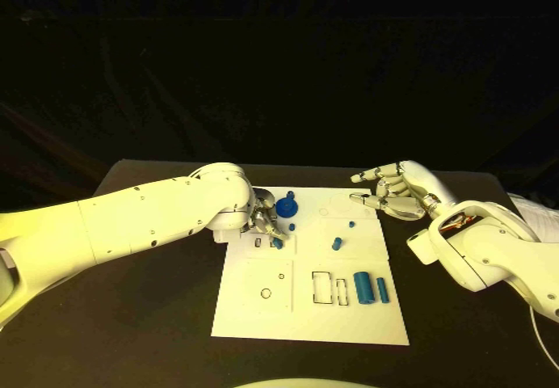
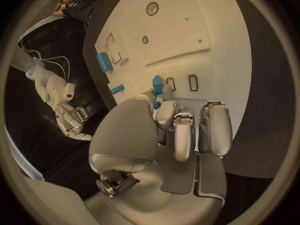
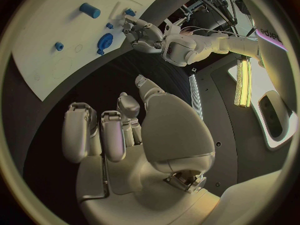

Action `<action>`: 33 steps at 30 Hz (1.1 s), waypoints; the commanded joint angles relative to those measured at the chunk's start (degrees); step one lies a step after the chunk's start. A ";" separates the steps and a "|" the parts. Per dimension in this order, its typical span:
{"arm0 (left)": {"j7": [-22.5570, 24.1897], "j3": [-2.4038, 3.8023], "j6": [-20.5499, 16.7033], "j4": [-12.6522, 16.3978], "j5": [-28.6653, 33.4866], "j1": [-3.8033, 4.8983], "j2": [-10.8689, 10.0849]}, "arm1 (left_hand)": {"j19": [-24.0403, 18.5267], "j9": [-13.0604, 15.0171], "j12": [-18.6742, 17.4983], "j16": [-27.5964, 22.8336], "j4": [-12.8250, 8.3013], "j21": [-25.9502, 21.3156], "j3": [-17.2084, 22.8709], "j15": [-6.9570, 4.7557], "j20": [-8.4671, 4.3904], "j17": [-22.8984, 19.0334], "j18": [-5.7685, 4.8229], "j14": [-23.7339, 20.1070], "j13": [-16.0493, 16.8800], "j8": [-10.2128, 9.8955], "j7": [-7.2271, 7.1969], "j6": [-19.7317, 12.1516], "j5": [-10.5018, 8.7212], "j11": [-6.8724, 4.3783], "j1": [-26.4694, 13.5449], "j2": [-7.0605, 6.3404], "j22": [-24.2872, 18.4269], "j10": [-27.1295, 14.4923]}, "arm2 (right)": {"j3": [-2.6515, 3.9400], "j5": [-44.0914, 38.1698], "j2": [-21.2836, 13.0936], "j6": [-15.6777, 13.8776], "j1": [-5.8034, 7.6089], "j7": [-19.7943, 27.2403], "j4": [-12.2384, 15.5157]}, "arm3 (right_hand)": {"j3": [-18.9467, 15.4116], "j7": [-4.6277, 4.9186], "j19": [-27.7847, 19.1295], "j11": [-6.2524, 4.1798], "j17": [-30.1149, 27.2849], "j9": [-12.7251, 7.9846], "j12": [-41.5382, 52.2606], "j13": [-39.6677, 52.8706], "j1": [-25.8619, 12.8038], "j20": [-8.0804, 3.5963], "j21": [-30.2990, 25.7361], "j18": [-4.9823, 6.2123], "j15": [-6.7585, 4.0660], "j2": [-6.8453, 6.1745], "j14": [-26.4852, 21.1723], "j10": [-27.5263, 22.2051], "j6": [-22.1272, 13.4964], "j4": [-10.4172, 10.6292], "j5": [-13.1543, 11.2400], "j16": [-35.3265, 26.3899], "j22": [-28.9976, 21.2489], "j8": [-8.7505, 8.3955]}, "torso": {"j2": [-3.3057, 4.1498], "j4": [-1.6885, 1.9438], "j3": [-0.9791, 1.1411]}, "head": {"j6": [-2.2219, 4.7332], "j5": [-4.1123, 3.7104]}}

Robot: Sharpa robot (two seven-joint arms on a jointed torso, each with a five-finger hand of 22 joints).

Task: Assemble the parts on the task board

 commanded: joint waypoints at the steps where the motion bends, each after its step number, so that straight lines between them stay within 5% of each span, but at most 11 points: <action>1: 1.49 0.02 -2.35 0.47 0.45 0.01 -0.31 | 0.05 0.20 -0.33 0.18 -5.69 0.10 6.76 -0.06 0.22 15.08 -0.34 6.02 -0.22 0.23 -0.56 0.52 -0.08 -0.06 -1.10 -0.24 1.53 0.54 | 0.00 -0.19 0.07 0.72 -0.06 0.08 -0.03 | -0.20 0.06 -0.28 -0.19 6.07 0.05 -0.11 -0.02 0.58 -0.05 -0.35 -0.24 -0.05 0.05 3.94 -0.11 0.51 0.02 0.28 -0.32 -0.01 0.15 | -0.02 -0.02 0.02 | -0.03 0.04; 22: 3.90 -0.01 -11.06 3.33 -1.11 -0.54 -3.53 | 0.38 0.69 0.35 0.18 -6.20 0.45 8.79 -0.09 0.20 15.08 -0.47 6.02 0.52 0.45 -0.65 0.82 -0.10 -0.13 -2.32 -1.47 2.16 1.14 | -0.02 -0.12 -0.12 0.71 -0.10 0.12 -0.02 | -0.23 0.06 -0.30 -0.18 6.05 0.05 -0.08 -0.01 0.56 -0.05 -0.38 -0.23 -0.05 0.07 3.93 -0.09 0.55 0.05 0.29 -0.34 -0.07 0.17 | -0.03 0.00 0.05 | -0.06 0.25; 33: 6.08 -0.06 -19.94 8.31 -9.78 -3.17 -6.76 | 0.65 0.86 0.81 0.18 -6.51 0.76 9.74 -0.17 0.14 15.08 -0.57 6.02 1.00 0.51 -0.79 1.12 -0.10 -0.26 -2.56 -2.01 2.66 1.57 | -0.03 -0.12 -0.41 0.80 -0.14 0.06 0.01 | -0.23 0.06 -0.30 -0.18 6.05 0.05 -0.08 -0.01 0.56 -0.05 -0.38 -0.23 -0.05 0.07 3.93 -0.09 0.55 0.05 0.29 -0.34 -0.07 0.17 | -0.25 0.39 0.15 | -0.26 0.41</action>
